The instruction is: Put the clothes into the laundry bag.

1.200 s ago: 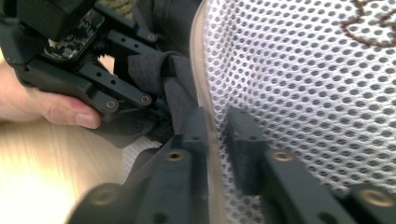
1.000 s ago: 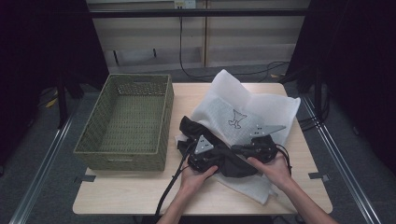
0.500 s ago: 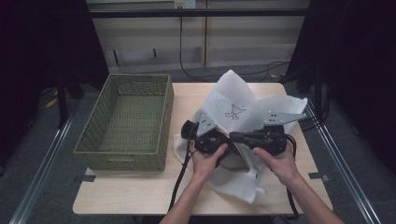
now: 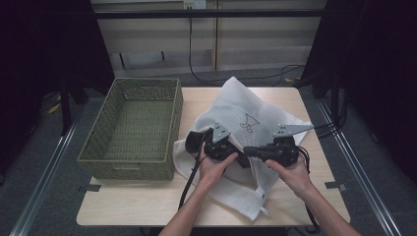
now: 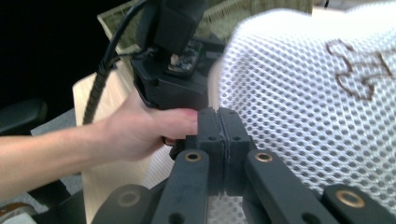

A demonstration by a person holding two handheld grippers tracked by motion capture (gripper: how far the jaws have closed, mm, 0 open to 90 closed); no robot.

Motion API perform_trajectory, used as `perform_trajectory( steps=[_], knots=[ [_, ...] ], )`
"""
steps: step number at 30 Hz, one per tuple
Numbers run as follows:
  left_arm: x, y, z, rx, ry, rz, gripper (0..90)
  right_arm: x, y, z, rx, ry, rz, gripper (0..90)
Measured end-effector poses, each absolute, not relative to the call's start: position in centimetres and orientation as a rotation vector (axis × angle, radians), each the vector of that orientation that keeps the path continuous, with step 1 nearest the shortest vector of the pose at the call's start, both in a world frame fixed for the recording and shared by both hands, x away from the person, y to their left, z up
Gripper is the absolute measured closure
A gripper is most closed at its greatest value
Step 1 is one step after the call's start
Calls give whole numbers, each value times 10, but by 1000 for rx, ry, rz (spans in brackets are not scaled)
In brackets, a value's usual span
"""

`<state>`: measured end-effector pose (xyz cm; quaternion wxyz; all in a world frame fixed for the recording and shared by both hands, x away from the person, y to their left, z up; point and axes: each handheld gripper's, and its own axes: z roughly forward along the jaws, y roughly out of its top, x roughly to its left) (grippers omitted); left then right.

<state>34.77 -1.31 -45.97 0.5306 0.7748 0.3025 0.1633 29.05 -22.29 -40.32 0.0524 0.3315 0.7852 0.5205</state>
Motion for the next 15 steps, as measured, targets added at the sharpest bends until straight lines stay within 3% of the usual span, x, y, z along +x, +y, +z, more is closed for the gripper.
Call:
perform_trajectory(
  steps=[6,15],
  knots=[
    [334,4,-449,1920,663,376,252,291,-225,-411,1026,2388,1535,892],
    [313,40,-449,1928,596,351,222,299,-233,-431,1071,2398,1362,892]
  ],
)
